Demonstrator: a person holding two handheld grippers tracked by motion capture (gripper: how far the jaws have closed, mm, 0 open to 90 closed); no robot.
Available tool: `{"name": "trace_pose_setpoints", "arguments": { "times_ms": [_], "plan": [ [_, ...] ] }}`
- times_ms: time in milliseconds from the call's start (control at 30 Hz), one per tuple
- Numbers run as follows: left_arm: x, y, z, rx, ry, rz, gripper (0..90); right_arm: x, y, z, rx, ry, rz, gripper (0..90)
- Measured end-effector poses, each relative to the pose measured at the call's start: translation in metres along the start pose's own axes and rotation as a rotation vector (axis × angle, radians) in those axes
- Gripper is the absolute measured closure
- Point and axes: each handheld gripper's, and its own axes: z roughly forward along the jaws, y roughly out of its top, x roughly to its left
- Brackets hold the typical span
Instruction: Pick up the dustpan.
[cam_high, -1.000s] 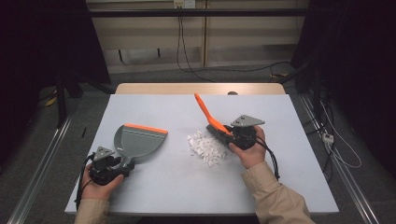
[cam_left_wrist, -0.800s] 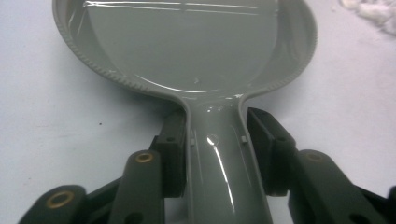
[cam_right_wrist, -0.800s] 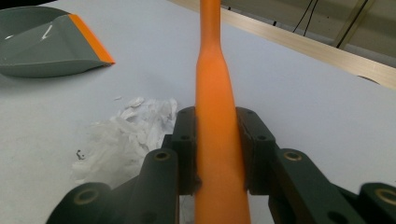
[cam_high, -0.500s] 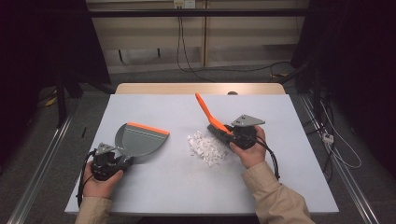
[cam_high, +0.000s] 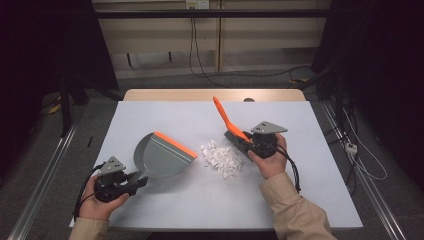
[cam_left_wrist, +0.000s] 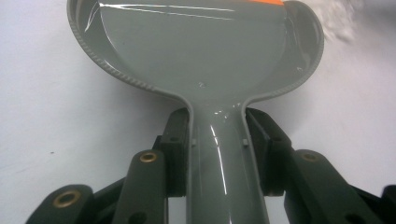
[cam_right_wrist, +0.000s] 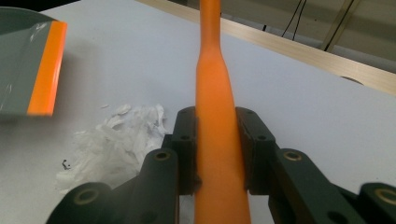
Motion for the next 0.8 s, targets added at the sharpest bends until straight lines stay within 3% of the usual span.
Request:
{"name": "trace_pose_setpoints", "arguments": {
  "times_ms": [167, 333, 467, 533, 800],
  "plan": [
    [-0.011, -0.001, 0.003, 0.016, -0.069, 0.048, 62.4, 0.000, -0.001, 0.004, 0.009, -0.006, 0.001, 71.6],
    [-0.016, -0.003, 0.007, 0.038, -0.130, 0.058, 62.4, -0.003, -0.002, 0.005, 0.014, -0.015, 0.007, 71.6],
    [-0.017, -0.004, 0.011, 0.053, -0.148, 0.081, 62.4, -0.003, -0.003, 0.007, 0.020, -0.028, 0.002, 71.6],
    [-0.018, -0.004, 0.012, 0.063, -0.158, 0.073, 62.4, -0.003, -0.002, 0.007, 0.018, -0.029, 0.001, 71.6],
    [-0.027, -0.002, 0.023, 0.102, -0.188, 0.123, 62.3, -0.003, -0.005, 0.013, 0.032, -0.027, 0.002, 71.6]
  ]
}}
